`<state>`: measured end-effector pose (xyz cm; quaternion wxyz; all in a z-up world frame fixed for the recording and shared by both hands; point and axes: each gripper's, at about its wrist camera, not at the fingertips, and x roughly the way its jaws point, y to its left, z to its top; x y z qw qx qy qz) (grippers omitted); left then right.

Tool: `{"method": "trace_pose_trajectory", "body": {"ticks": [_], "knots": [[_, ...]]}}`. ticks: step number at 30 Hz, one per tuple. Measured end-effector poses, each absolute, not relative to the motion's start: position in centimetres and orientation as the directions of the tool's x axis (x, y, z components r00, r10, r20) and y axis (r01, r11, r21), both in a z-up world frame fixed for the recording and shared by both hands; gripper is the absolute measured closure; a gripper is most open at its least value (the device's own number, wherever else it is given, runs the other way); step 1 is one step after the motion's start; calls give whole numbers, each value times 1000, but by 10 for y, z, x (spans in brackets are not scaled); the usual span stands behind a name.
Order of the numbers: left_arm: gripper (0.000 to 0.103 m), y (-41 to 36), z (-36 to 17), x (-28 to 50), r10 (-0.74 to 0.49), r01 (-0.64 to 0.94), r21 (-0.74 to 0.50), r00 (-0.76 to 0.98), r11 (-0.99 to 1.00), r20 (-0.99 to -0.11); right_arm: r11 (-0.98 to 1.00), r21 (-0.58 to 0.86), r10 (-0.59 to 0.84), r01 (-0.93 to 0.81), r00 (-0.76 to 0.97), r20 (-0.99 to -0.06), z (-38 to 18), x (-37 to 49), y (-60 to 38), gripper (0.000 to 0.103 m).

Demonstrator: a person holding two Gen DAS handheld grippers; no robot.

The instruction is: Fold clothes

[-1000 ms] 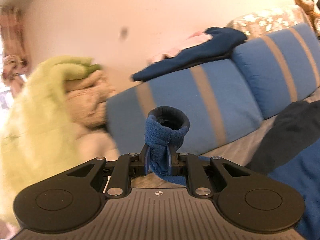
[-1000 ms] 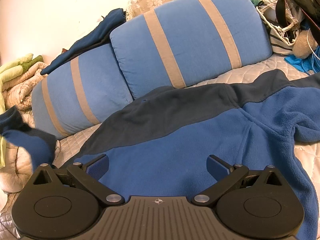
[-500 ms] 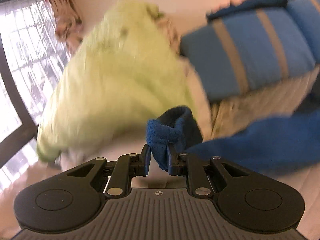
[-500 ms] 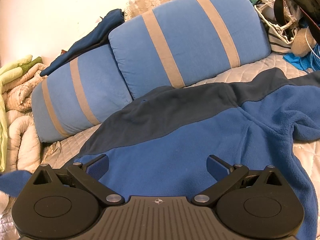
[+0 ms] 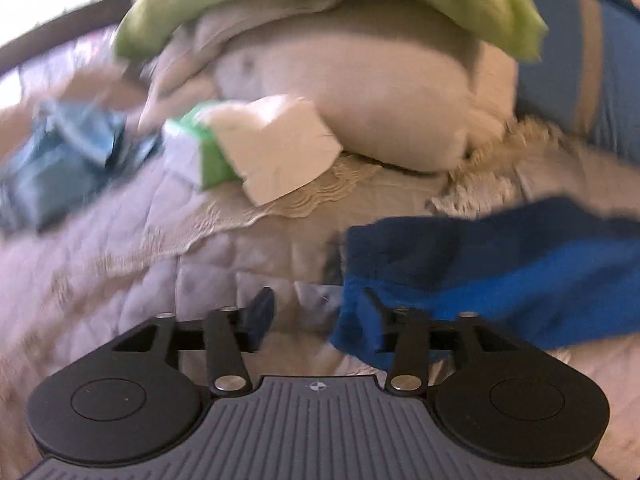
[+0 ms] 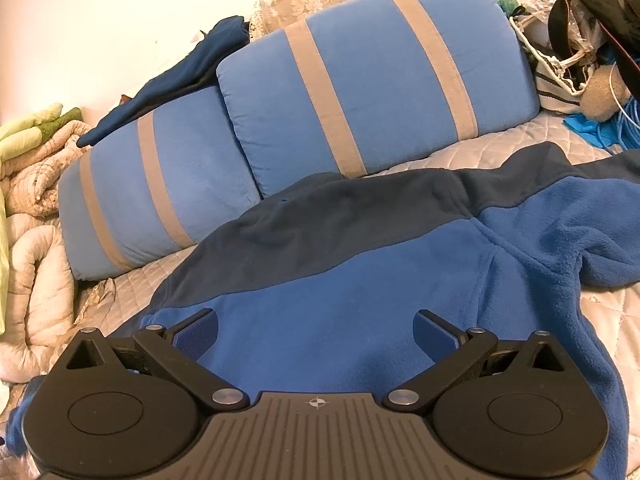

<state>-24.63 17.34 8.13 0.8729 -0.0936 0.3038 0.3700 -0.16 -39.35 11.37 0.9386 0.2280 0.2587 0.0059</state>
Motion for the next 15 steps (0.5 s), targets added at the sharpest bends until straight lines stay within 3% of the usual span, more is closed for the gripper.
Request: {"method": "trace_pose_trajectory", "body": {"ticks": [2, 9, 15], "knots": [[29, 184, 85, -257, 542, -711, -60, 586, 701, -603, 897, 429, 129, 107, 864, -486, 113, -1, -393, 0], [28, 237, 55, -271, 271, -651, -560, 741, 513, -614, 896, 430, 132, 108, 861, -491, 113, 0, -394, 0], [29, 254, 21, -263, 164, -607, -710, 789, 358, -592, 895, 432, 132, 112, 858, -496, 113, 1, -394, 0]]}}
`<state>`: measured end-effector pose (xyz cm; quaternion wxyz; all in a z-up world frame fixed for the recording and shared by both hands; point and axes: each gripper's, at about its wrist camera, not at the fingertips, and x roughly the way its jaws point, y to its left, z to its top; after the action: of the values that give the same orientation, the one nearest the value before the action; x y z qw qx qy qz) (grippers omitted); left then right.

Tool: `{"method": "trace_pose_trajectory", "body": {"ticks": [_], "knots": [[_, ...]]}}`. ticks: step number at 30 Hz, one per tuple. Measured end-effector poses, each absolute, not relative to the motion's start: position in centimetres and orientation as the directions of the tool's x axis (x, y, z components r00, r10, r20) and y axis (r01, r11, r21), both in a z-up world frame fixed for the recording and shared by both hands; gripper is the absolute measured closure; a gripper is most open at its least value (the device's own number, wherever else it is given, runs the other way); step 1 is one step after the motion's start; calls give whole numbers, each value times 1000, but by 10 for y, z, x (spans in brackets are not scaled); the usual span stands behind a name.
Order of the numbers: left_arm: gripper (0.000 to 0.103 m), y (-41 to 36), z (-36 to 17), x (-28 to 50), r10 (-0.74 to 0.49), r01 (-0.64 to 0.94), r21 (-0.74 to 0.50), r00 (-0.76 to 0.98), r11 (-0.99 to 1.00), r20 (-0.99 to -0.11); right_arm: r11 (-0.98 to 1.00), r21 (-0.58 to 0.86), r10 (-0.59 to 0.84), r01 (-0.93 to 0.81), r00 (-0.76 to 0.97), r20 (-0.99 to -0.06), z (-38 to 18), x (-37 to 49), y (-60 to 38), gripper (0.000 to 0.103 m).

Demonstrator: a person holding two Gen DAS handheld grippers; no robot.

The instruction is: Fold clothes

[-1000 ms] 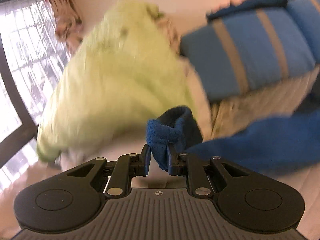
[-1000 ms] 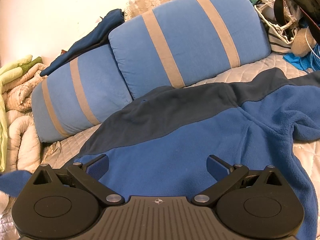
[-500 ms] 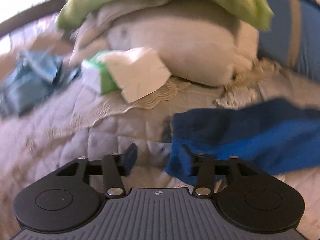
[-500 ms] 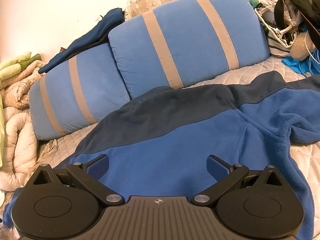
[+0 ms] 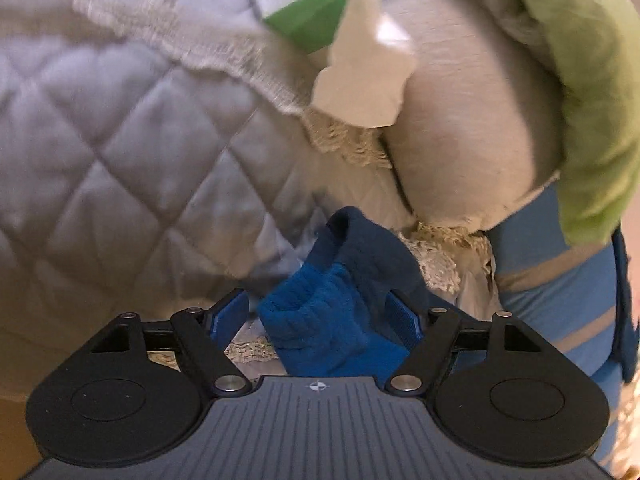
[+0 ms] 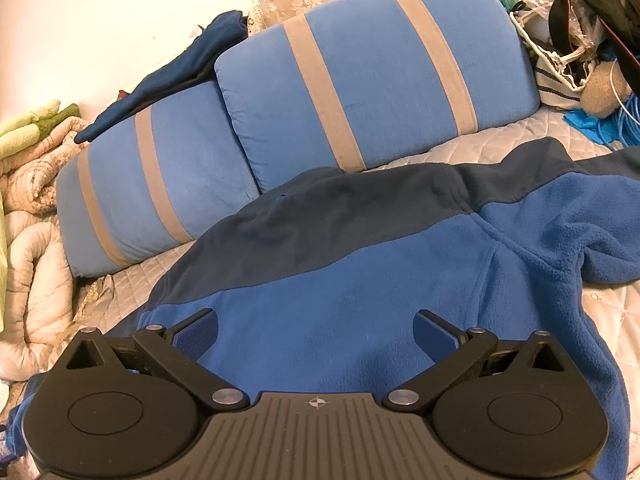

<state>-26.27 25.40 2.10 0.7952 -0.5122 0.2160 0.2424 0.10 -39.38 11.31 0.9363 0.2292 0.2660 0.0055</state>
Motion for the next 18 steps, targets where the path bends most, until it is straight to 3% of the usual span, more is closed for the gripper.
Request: {"method": "trace_pose_trajectory", "body": {"ticks": [2, 4, 5, 6, 11, 18], "knots": [[30, 256, 11, -262, 151, -591, -747, 804, 304, -575, 894, 433, 132, 113, 858, -496, 113, 1, -394, 0], [52, 257, 2, -264, 145, -569, -787, 822, 238, -551, 893, 434, 131, 115, 858, -497, 113, 1, -394, 0], [70, 258, -2, -266, 147, -565, -802, 825, 196, -545, 893, 434, 131, 116, 858, -497, 112, 1, -394, 0], [75, 258, -4, -267, 149, -561, -812, 827, 160, -542, 894, 434, 131, 116, 857, -499, 112, 2, -394, 0], [85, 257, 30, -264, 202, -585, -775, 810, 238, -550, 893, 436, 133, 116, 856, -500, 111, 2, -394, 0], [87, 255, 110, -267, 343, -558, -674, 829, 484, -441, 893, 434, 133, 116, 855, -501, 111, 1, -393, 0]]}}
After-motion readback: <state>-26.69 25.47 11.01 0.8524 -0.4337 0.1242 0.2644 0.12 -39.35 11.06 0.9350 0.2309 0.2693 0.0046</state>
